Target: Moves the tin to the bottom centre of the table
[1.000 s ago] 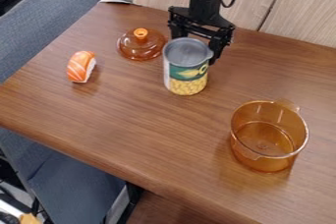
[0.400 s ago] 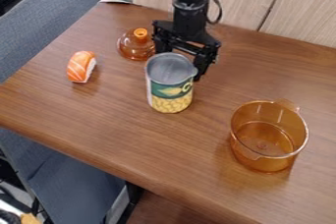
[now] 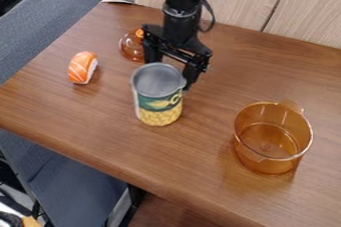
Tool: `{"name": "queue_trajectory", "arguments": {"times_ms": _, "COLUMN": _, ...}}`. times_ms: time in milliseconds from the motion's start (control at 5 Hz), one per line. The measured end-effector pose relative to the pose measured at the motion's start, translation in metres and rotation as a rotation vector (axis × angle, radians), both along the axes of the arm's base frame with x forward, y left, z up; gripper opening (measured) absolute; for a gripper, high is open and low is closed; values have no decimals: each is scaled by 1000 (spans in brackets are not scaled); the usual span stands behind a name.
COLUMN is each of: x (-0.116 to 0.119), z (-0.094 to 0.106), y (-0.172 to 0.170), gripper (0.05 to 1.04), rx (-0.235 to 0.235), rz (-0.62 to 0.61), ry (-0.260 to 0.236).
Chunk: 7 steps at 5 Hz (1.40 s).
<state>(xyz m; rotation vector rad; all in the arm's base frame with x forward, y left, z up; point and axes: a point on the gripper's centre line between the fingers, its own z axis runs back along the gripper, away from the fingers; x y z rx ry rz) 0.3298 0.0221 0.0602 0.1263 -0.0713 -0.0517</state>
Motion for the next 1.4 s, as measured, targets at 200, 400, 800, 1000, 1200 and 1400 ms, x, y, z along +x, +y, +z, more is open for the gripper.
{"name": "queue_trajectory", "arguments": {"times_ms": 200, "x": -8, "z": 1, "y": -2, "gripper": 1000, "rx": -14, "rz": -2, "ry": 6}}
{"name": "queue_trajectory", "arguments": {"times_ms": 400, "x": -13, "z": 1, "y": -1, "gripper": 1000, "rx": -10, "rz": -8, "ry": 9}}
{"name": "queue_trajectory", "arguments": {"times_ms": 800, "x": -1, "z": 31, "y": 7, "gripper": 1000, "rx": -50, "rz": 38, "ry": -50}}
{"name": "queue_trajectory", "arguments": {"times_ms": 1000, "x": 3, "z": 57, "y": 15, "gripper": 1001, "rx": -78, "rz": 69, "ry": -112}}
{"name": "queue_trajectory", "arguments": {"times_ms": 1200, "x": 4, "z": 80, "y": 26, "gripper": 1001, "rx": -90, "rz": 86, "ry": -173}}
{"name": "queue_trajectory", "arguments": {"times_ms": 1400, "x": 4, "z": 81, "y": 26, "gripper": 1001, "rx": -95, "rz": 86, "ry": -174}}
